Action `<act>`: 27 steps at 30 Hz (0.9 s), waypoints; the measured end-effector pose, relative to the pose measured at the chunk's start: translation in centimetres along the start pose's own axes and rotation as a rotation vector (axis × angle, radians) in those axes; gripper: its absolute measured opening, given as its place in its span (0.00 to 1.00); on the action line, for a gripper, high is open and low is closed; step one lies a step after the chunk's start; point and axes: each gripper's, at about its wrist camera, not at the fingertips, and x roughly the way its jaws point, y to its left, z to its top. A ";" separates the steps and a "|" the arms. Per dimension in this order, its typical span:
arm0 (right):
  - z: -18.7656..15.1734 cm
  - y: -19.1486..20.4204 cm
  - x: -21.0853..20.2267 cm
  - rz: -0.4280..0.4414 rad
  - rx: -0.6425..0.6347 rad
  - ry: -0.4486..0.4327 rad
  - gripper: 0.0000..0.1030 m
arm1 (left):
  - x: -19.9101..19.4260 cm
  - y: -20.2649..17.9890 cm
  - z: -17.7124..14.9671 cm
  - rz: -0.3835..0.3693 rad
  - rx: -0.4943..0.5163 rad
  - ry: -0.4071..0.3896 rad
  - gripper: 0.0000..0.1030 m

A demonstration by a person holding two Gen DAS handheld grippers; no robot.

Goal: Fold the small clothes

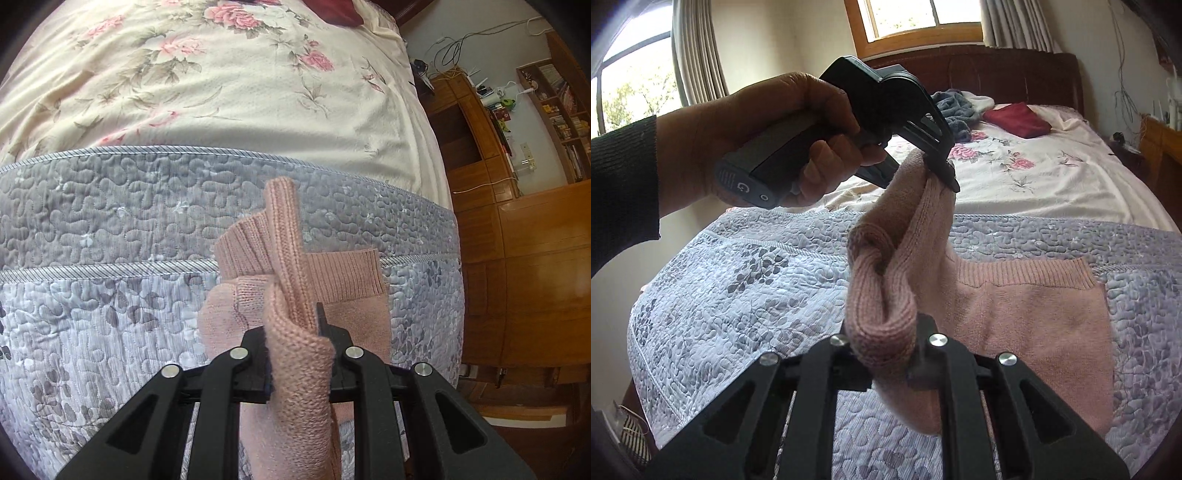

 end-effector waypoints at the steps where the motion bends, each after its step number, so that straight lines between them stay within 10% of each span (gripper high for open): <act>1: -0.1 -0.7 -0.4 0.004 0.017 -0.005 0.10 | 0.3 -0.8 0.0 0.009 0.006 0.002 0.17; 27: -8.2 -15.6 -3.3 0.057 0.369 -0.060 0.10 | 13.1 -12.9 -0.7 0.318 0.144 0.019 0.17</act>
